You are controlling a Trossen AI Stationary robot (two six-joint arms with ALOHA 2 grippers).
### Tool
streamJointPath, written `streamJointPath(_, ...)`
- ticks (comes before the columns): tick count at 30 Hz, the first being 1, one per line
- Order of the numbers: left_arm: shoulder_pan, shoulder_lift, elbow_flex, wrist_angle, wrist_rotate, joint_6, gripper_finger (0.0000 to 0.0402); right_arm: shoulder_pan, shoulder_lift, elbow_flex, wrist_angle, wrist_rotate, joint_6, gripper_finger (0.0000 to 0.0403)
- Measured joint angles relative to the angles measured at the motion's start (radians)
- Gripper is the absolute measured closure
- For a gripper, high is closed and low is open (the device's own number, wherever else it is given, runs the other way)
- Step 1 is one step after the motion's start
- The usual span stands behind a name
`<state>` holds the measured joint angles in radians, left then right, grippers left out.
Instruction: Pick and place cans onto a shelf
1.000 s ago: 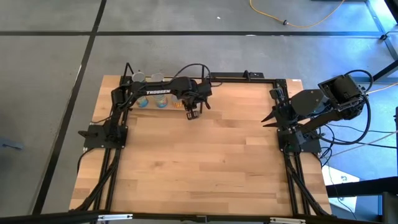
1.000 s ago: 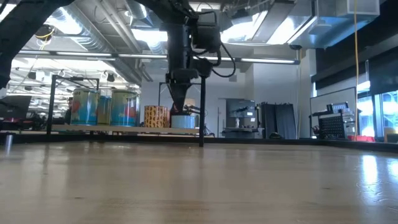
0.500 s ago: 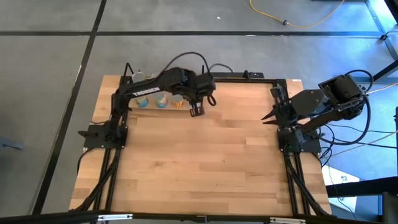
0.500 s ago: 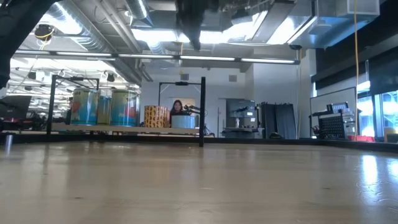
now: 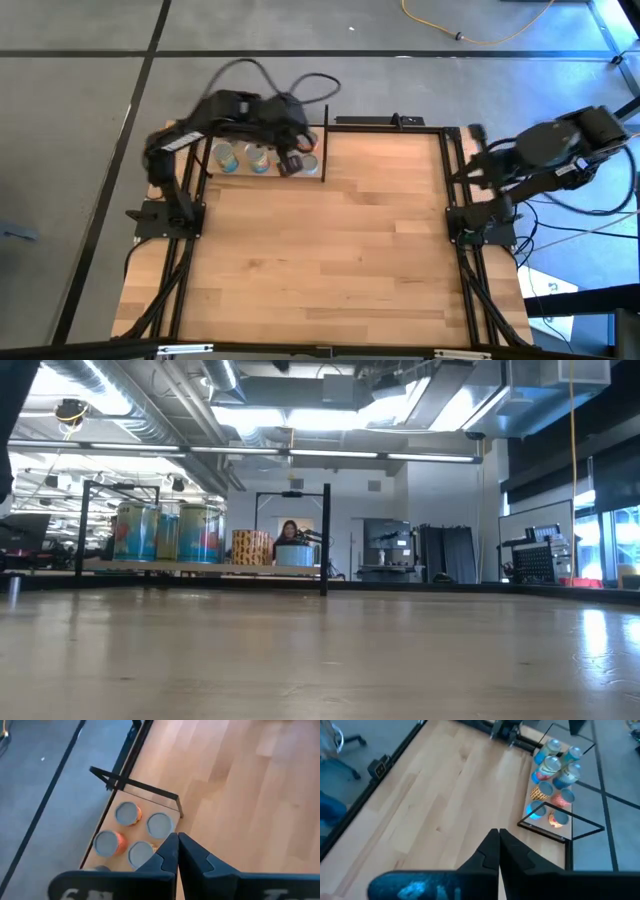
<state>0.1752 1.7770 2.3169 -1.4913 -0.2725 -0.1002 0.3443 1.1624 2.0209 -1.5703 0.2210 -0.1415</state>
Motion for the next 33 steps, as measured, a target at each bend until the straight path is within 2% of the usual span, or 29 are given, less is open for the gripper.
streamJointPath(7,-0.019,-0.156,0.0,-0.009,0.0,0.001,0.0401,0.0,-0.114,-0.05,0.001,0.059,0.059,0.04)
streamJointPath(14,-0.053,-0.328,-0.015,-0.037,-0.001,-0.04,0.0401,0.0,-0.286,-0.24,0.006,0.068,0.185,0.0401)
streamJointPath(18,-0.088,-0.439,-0.081,-0.015,-0.008,-0.096,0.0401,0.0,-0.385,-0.367,0.077,0.082,0.246,0.0401)
streamJointPath(24,-0.151,-0.637,-0.302,0.073,-0.094,-0.171,0.0401,0.0,-0.509,-0.543,0.21,0.081,0.265,0.0402)
streamJointPath(33,-0.196,-0.97,-0.805,0.403,-0.102,-0.205,0.0401,0.0,-0.637,-0.78,0.399,0.081,0.321,0.0402)
